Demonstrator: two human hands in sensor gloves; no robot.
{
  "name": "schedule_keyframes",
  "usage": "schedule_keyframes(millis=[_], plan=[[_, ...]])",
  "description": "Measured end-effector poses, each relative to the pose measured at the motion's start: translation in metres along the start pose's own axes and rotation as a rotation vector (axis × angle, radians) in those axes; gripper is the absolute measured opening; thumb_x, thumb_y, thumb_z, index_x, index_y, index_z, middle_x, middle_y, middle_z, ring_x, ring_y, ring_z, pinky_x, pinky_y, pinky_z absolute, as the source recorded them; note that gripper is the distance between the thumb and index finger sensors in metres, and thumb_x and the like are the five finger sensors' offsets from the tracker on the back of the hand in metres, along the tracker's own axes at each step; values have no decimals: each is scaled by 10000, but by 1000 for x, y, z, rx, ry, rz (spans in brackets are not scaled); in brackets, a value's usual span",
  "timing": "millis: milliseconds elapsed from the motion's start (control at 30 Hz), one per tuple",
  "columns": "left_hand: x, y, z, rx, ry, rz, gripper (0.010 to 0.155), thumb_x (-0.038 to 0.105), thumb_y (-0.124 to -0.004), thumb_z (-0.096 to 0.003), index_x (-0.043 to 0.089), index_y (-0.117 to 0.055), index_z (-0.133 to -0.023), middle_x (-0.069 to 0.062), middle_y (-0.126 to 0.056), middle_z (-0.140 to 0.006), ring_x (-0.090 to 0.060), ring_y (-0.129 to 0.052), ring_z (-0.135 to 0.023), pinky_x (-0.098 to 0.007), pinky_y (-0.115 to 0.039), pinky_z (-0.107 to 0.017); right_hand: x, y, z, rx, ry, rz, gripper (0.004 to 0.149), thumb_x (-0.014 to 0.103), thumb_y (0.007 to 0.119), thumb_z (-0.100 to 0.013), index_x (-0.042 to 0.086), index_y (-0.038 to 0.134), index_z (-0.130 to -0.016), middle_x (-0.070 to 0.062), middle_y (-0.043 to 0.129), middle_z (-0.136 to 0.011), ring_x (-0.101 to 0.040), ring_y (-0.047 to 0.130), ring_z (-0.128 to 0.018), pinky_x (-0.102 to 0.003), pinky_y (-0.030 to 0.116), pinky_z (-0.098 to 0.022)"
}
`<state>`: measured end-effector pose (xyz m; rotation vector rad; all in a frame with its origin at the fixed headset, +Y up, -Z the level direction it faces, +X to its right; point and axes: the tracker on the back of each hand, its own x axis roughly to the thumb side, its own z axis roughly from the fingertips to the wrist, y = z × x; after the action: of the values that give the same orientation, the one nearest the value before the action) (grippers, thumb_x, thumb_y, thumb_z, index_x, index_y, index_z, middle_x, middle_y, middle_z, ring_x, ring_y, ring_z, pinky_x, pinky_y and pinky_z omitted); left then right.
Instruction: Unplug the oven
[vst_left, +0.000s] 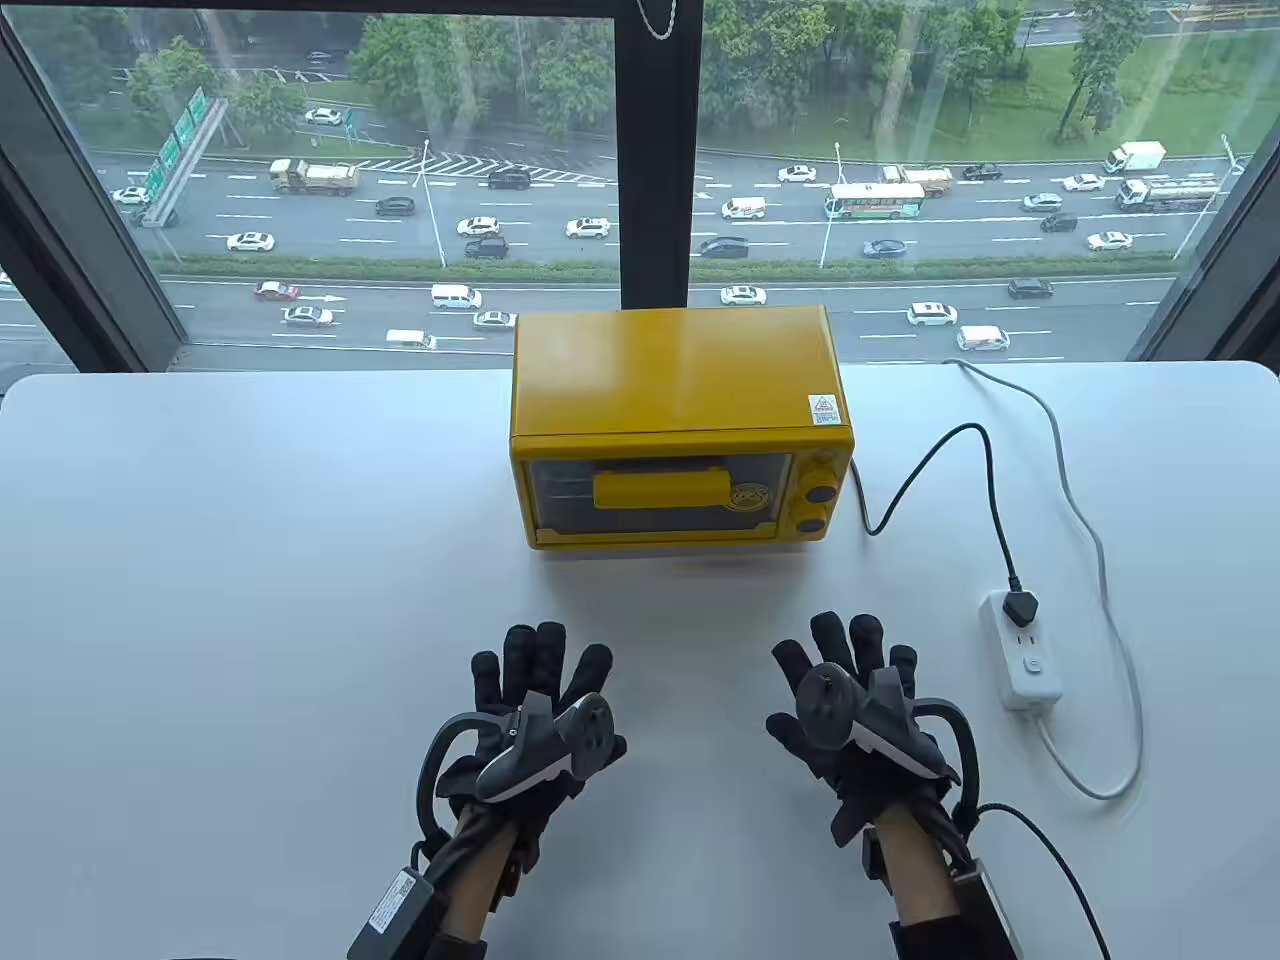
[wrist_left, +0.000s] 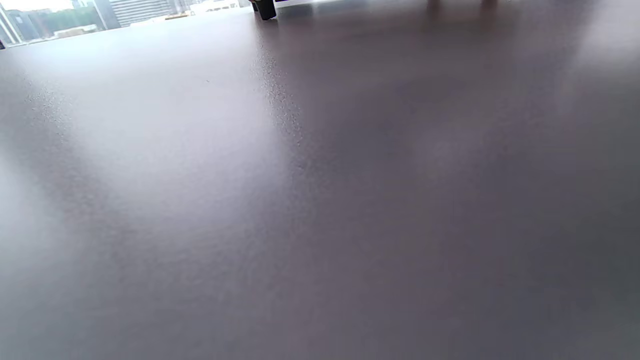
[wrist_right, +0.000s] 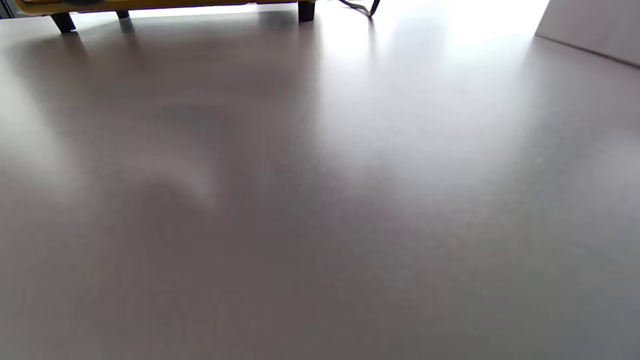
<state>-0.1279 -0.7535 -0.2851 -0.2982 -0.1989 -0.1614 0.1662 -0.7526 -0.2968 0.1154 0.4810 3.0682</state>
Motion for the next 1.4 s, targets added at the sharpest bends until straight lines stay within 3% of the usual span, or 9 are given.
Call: schedule_keyframes(millis=[433,767,900,1000,1133,1233,1400], plan=[[-1,-2,-3,-41,13,18,769,662,-301,-463,386,151,-1021,-92,252,-1088,-392,208,-1010,-630,12,-755,-21,-8,2,-53,74,-35,753,653,521,-515,445,68,-1079,22,-137,-1189,-324,-129,-1068,-585,62,-842],[2,-1,-2,-17,-17,12,769,656,-314,-465,386,144,-1020,-76,244,-1093,-380,202,-1017,-622,12,-760,-85,-19,6,-189,298,-163,804,645,591,-508,389,114,-1103,-58,-62,-1216,-395,-52,-1080,-602,139,-849],[2,-1,-3,-11,-26,18,765,653,-317,-464,391,138,-1021,-68,235,-1099,-373,194,-1023,-615,10,-765,-119,-23,8,-224,447,-217,847,650,628,-496,366,113,-1105,-75,-26,-1225,-423,5,-1092,-606,183,-853],[0,1,-3,0,-22,33,764,651,-317,-464,393,142,-1017,-67,233,-1102,-370,193,-1027,-612,10,-768,-140,-20,9,-228,537,-283,893,642,666,-487,327,104,-1105,-91,6,-1230,-426,42,-1101,-606,208,-854],[-2,2,-4,2,-19,51,760,649,-321,-465,398,134,-1018,-60,232,-1102,-364,192,-1028,-607,13,-769,-157,-13,6,-144,617,-315,963,633,698,-476,256,73,-1103,-114,22,-1228,-431,91,-1109,-605,258,-857],[-2,2,-4,3,-16,47,760,647,-323,-465,397,137,-1017,-58,230,-1102,-361,192,-1029,-605,13,-770,-163,-8,2,-97,663,-323,978,617,718,-477,223,80,-1104,-138,85,-1233,-434,195,-1116,-594,351,-852],[-2,3,-4,11,-10,47,756,643,-321,-465,399,133,-1017,-55,228,-1103,-357,193,-1028,-602,14,-772,-166,-3,-6,-80,708,-328,901,535,761,-494,192,211,-1120,-157,382,-1192,-391,505,-1035,-501,557,-793]])
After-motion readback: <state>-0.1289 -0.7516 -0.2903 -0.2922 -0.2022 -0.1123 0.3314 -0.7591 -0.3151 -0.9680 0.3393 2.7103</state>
